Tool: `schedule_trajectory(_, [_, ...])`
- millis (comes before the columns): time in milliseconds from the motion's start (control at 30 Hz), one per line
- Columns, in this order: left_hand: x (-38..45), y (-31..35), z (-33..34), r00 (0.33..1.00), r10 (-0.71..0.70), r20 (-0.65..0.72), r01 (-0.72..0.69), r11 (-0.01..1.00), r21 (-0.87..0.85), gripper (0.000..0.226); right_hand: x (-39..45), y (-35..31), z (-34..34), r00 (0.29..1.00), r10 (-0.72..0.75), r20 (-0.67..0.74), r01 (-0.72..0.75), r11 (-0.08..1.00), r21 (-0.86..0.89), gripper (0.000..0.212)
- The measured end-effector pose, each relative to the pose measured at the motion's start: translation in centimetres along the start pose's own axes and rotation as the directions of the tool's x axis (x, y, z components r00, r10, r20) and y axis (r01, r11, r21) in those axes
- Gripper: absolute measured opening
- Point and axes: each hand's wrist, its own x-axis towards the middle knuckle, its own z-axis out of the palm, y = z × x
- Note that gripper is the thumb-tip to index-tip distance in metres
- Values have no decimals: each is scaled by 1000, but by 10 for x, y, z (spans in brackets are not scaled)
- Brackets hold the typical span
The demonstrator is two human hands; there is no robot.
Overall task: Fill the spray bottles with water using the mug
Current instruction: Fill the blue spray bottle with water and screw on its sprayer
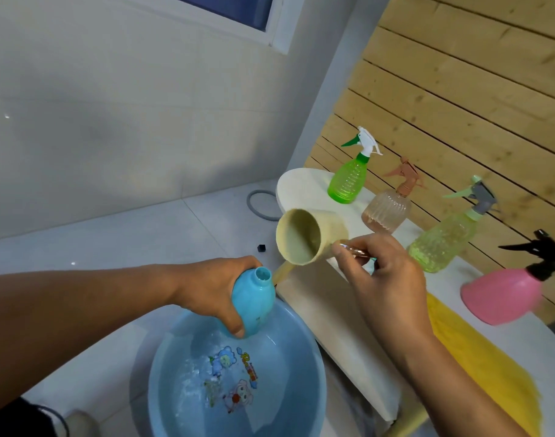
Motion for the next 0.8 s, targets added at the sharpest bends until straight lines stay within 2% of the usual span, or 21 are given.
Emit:
schedule_trajectory(67, [2,2,1,1000,6,2,-6,1000,-11,81,-2,5,0,975,-222,9,219,951,-219,12])
schedule_trajectory(167, [5,3,2,1000,20,6,-20,1000,-12,80,-5,11,0,848,-525,75,490,723,-487,20])
schedule_trajectory(267, [5,4,2,1000,30,9,-29,999,-14,80,-10,8,-2,766,-633,114,566,581,-585,18])
schedule_trajectory(333, [5,5,2,999,31,7,-31,999,-13,81,-9,11,-2,781,-614,113,548,588,-596,20])
schedule_trajectory(367, [5,5,2,1000,28,4,-28,1000,-14,81,-8,12,-1,814,-572,102,517,633,-576,21])
schedule_trajectory(433, [5,6,2,1000,27,-5,-27,1000,-11,80,-2,11,-1,921,-387,27,359,823,-441,18])
schedule_trajectory(500, [6,6,2,999,30,-22,-30,1000,-5,80,10,11,-1,996,-70,-52,61,987,-148,14])
schedule_trajectory(533, [6,6,2,999,30,-33,-30,1000,-4,80,18,12,-1,995,79,-65,-79,997,8,15])
schedule_trajectory(600, [7,6,2,998,32,-55,-33,999,-8,81,40,16,1,957,289,-42,-269,928,259,19])
schedule_trajectory(667, [7,5,0,997,30,-77,-31,999,-10,82,63,22,8,904,427,14,-394,823,408,23])
schedule_trajectory(800, [7,5,-4,993,47,-108,-48,999,-5,81,103,39,36,796,566,212,-594,666,451,26])
